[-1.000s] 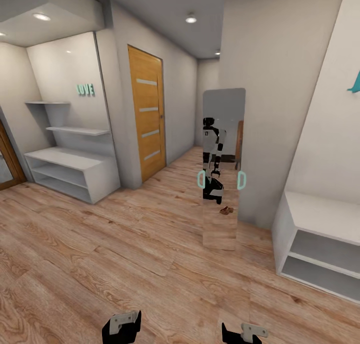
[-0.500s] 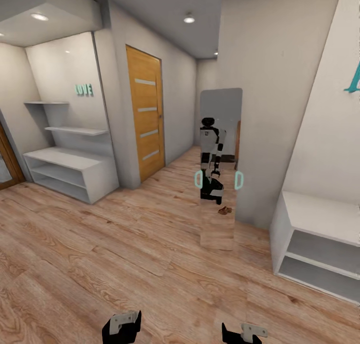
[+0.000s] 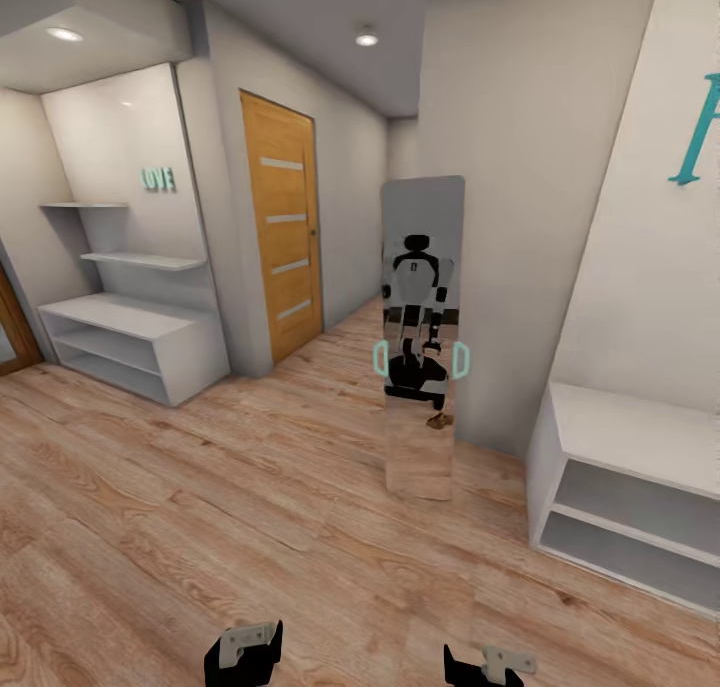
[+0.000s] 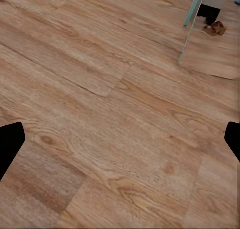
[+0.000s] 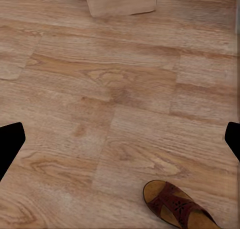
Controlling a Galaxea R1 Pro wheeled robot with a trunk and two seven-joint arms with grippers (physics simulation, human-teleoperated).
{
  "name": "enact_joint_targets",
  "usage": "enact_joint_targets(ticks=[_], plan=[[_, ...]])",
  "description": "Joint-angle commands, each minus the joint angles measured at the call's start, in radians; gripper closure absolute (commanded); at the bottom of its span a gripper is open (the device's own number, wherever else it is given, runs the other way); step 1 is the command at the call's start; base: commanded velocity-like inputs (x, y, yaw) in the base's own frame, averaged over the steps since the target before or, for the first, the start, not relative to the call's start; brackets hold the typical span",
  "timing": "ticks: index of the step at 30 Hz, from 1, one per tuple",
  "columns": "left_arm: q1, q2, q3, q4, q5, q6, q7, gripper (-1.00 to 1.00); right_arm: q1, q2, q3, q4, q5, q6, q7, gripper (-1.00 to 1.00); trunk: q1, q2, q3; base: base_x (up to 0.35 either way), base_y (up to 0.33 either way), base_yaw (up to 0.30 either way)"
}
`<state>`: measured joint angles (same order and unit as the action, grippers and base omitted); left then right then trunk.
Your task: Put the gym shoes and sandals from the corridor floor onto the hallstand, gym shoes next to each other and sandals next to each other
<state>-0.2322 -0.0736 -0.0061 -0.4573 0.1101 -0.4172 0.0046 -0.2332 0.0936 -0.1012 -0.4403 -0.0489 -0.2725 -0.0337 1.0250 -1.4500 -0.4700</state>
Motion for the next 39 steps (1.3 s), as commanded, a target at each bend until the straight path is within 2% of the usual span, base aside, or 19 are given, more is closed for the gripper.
enact_joint_targets(ticks=[1, 15, 39], plan=[[0.000, 0.000, 0.000, 0.000, 0.000, 0.000, 0.000, -1.00, 0.000, 0.000, 0.000, 0.000, 0.000, 0.000, 0.000, -1.00, 0.000, 0.000, 0.000, 0.000, -0.126, 0.000], [0.000, 0.000, 0.000, 0.000, 0.000, 0.000, 0.000, -1.00, 0.000, 0.000, 0.000, 0.000, 0.000, 0.000, 0.000, -1.00, 0.000, 0.000, 0.000, 0.000, -0.048, 0.076], [0.000, 0.000, 0.001, 0.000, 0.000, 0.000, 0.000, -1.00, 0.000, 0.001, 0.000, 0.000, 0.001, 0.000, 0.000, -1.00, 0.000, 0.000, 0.000, 0.000, -0.005, 0.264]])
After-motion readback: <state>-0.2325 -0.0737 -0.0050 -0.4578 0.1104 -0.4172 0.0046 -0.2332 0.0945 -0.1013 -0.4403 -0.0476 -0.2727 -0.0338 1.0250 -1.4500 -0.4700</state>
